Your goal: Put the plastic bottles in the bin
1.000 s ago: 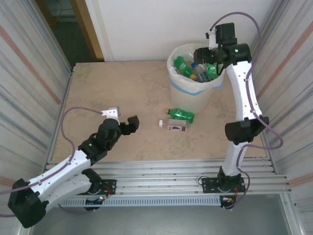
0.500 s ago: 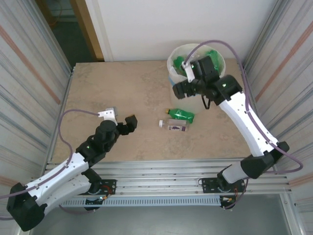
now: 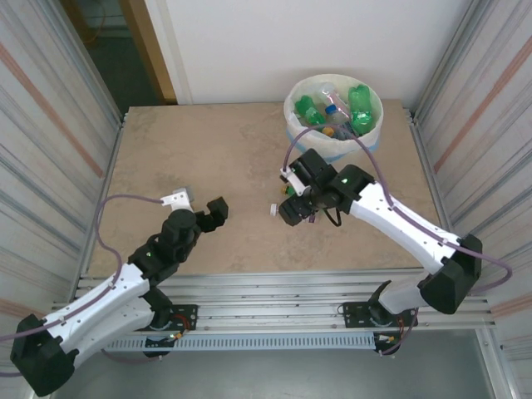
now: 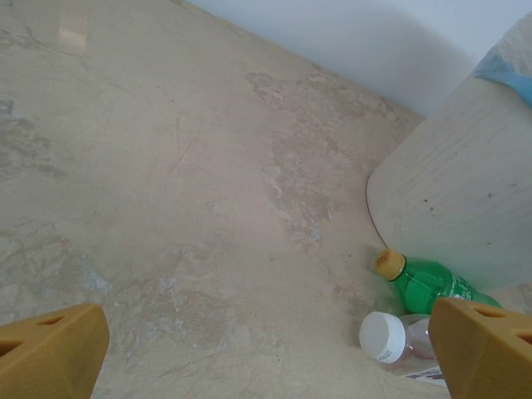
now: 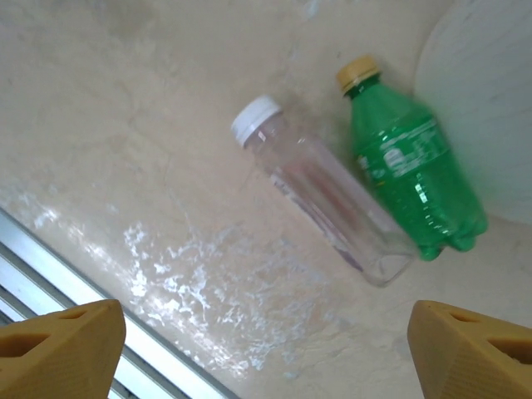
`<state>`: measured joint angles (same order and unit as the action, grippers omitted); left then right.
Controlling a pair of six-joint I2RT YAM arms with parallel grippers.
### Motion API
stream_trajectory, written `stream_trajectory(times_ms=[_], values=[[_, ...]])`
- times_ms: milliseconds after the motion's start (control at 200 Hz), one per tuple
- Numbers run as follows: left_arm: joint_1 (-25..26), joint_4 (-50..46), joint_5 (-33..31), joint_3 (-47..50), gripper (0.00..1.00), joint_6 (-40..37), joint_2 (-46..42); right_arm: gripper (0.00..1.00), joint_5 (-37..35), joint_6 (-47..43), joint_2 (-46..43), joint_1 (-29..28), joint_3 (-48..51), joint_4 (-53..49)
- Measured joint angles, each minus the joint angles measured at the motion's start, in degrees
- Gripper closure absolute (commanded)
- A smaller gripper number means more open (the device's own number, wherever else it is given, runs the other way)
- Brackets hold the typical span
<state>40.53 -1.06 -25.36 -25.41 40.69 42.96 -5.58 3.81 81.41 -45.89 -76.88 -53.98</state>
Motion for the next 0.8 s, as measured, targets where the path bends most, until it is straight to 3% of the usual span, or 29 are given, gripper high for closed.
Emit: stream_trajectory(times_ms=[205,801], values=[[0.00,-0.81,-0.26,0.63,0.01,1.05,-1.57,0.15,-3.45,-2.08,8.55,-2.54,1.57,1.40],[0.00,-2.16,-1.31,1.88,0.01,1.66,-4.17,0.15,-15.19,-10.14,23.32,-1.20,1.29,8.35]])
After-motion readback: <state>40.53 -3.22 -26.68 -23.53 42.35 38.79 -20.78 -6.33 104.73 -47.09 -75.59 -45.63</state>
